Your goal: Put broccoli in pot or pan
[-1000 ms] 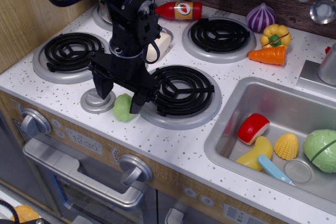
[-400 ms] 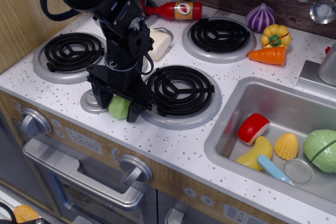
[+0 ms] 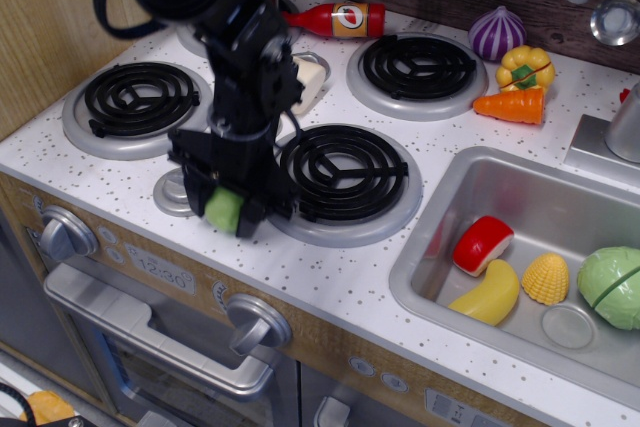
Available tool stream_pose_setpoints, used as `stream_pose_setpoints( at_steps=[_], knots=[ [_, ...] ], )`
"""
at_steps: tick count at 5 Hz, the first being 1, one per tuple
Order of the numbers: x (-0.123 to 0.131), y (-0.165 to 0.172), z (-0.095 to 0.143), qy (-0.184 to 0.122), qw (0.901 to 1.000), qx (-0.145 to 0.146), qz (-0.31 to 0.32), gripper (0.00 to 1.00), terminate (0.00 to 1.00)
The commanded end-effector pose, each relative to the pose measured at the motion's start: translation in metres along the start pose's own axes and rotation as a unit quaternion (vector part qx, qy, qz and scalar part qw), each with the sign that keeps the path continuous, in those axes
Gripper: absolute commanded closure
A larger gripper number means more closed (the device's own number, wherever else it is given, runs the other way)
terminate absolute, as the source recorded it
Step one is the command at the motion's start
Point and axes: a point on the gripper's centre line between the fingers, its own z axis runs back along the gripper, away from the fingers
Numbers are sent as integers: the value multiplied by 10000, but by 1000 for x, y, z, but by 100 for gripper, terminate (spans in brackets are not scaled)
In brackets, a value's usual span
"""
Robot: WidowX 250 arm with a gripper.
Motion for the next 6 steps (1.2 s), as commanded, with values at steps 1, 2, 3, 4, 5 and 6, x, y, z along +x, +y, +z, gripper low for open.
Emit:
stream_pose_setpoints(
  at_steps=[1,2,3,4,5,6],
  knots=[
    [43,57,70,-439,9966,665,-214,100,0],
    [74,95,87,-750,9896,1059,-626,100,0],
    [112,124,86,-1151,9776,1178,-1309,100,0],
    [147,144,79,-1402,9652,1305,-1781,100,0],
    [168,159,75,-1751,9430,1351,-2486,100,0],
    [173,165,72,-2564,8993,1283,-3301,100,0]
  ],
)
